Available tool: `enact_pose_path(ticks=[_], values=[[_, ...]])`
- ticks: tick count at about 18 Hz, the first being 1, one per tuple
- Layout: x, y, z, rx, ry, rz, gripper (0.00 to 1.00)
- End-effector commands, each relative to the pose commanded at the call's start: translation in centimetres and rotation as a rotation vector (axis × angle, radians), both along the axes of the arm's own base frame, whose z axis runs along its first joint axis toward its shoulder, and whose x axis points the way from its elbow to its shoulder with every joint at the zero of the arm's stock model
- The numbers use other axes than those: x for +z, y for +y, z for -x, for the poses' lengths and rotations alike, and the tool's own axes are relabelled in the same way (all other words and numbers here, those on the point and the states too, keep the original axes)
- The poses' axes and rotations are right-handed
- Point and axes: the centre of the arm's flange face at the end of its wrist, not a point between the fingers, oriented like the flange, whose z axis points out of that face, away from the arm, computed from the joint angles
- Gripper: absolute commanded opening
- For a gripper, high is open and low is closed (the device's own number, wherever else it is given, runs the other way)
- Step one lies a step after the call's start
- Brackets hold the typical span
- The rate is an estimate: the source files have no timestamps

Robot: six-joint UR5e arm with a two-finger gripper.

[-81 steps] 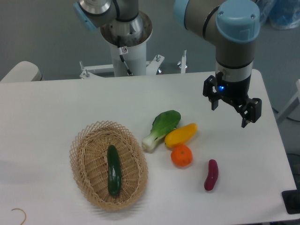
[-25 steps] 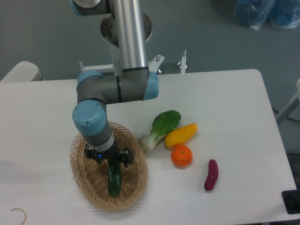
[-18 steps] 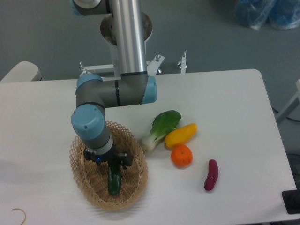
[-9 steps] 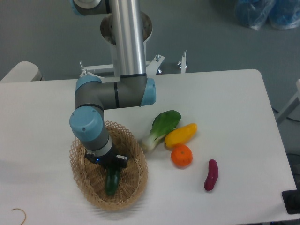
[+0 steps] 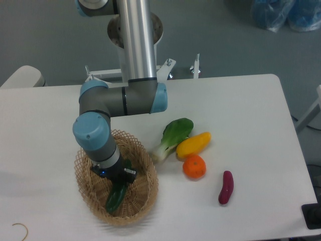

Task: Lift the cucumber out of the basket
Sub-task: 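Lift the cucumber out of the basket toward the orange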

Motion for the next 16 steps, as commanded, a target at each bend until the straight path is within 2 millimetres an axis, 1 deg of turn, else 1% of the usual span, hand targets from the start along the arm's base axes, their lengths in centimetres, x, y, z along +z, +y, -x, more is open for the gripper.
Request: enact_pose_path(ticks=[1,3,4,5,9,11,12,14,16], values=[[1.3,0.1,0.7,-0.001,0.011,-0.014,0.31],[3.2,-0.2,2.2,-0.009,0.033,-0.035,0.31],[4.3,-0.5,3.0,-0.02,0.045,-0.047,0.31],[5.4,-1.2,4.3,-0.02,0.053,-0.051,0.31],[9.9,-4.2,8.4,-0.069,0.053,-0.035,0.31],[11.7,-6.0,10.9,-0.068,0.052,-0.042,0.31],[12.4,-6.8,11.9,-0.084,0.058,-0.039,0.32],[13.6,-9.0,14.1,-0.13,0.049,-0.031,0.32],[14.0,-11.1,15.9,-0.176,0.024,-0.014,0.31]])
